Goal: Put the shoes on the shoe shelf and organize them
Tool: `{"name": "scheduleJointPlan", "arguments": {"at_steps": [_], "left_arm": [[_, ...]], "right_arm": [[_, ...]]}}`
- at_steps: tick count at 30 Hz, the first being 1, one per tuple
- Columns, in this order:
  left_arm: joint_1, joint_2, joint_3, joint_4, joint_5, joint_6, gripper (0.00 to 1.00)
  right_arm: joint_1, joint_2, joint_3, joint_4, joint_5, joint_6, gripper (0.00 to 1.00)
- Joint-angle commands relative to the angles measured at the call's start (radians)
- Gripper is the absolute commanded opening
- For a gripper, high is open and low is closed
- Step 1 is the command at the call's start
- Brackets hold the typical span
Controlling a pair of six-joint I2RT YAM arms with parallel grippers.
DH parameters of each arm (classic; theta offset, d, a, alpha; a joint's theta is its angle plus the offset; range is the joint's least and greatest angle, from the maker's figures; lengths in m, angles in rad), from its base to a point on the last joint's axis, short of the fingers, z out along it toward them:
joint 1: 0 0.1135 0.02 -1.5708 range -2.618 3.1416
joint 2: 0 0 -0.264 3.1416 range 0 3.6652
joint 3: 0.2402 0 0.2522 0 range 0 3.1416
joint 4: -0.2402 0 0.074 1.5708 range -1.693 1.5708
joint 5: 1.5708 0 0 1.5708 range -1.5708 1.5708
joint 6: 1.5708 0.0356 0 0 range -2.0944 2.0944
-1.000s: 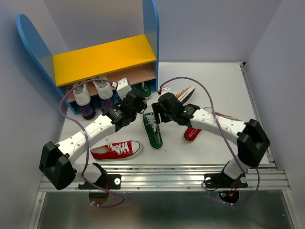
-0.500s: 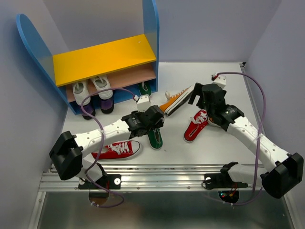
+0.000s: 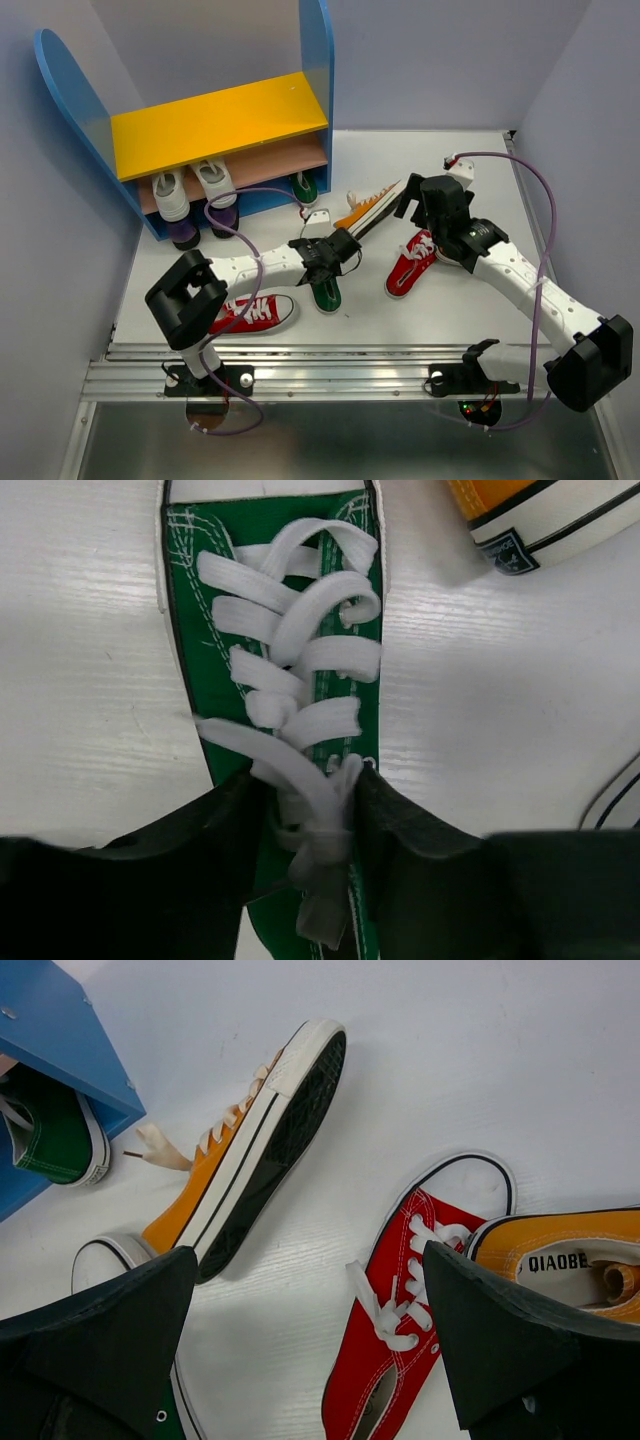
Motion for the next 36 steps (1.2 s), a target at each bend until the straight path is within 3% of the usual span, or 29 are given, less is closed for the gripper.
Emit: {"name": "scheduleJointPlan", "arguments": {"at_steps": [1, 2, 3, 9, 15, 27, 36], "left_arm": [[0.003, 0.035, 0.068, -0.01, -0.036, 0.015, 0.32], [0.006, 0.035, 0.075, -0.028, -0.053, 0.009, 0.03], [0.009, 0.029, 0.077, -0.039, -0.065, 0.003, 0.0], [0.066, -0.078, 0.057, -0.122, -0.166, -0.063, 0.0], [0.126, -0.086, 0.115, -0.186, -0.225, -0.051, 0.0], [0.298, -0.08, 0.174, 0.002, -0.177, 0.223, 0.0], [0.396, 0.023, 0.253, 0.114, -0.09, 0.331, 0.0]], "right_arm": [[0.0, -0.006, 0.016, 0.015, 0.02, 0.014, 1.0], [0.0, -0.012, 0.016, 0.014, 0.022, 0.011, 1.0], [0.0, -0.014, 0.014, 0.014, 0.023, 0.011, 1.0], [0.0, -0.025, 0.008, 0.015, 0.022, -0.001, 1.0], [0.0, -0.014, 0.011, 0.015, 0.006, 0.008, 1.0], [0.0, -0.051, -0.004, 0.012, 0.02, 0.002, 1.0], [0.0, -0.035, 0.008, 0.012, 0.005, 0.007, 1.0]]}}
